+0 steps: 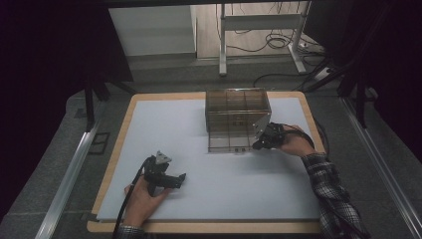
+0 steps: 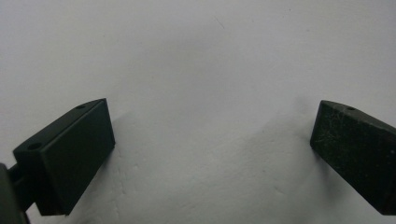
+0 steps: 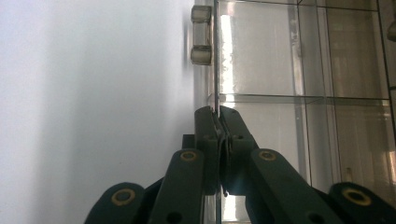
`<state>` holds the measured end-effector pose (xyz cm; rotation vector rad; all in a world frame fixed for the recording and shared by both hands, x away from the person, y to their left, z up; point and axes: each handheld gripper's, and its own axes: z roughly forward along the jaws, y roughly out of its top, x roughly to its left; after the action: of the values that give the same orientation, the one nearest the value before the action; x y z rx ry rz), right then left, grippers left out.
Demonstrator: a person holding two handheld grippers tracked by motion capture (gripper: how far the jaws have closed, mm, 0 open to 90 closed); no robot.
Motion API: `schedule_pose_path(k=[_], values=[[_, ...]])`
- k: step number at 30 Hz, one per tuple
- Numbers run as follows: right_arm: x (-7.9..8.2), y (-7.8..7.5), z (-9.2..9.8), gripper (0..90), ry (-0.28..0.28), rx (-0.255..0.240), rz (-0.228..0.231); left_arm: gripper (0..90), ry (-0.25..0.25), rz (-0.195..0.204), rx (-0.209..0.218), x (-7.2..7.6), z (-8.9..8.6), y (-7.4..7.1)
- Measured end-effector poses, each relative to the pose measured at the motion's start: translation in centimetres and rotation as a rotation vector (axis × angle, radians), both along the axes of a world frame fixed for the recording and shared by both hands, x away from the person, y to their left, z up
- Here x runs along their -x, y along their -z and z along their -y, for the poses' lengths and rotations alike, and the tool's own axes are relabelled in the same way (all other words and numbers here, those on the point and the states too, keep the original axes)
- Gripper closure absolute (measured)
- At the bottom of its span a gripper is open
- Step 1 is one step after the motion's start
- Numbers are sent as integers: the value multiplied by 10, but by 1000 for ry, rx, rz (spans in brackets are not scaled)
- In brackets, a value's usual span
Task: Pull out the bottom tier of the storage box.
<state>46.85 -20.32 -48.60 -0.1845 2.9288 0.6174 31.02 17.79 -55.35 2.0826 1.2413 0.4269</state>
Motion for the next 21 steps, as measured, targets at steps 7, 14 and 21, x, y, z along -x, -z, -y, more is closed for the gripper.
schedule_pose_path(k=[7,14,21], values=[[3,1,0,857,-11,3,12,0,0,0,0,0,0,0],[7,1,1,794,-2,-4,32,0,0,0,0,0,0,0],[11,-2,3,746,14,-40,45,0,0,0,0,0,0,0]])
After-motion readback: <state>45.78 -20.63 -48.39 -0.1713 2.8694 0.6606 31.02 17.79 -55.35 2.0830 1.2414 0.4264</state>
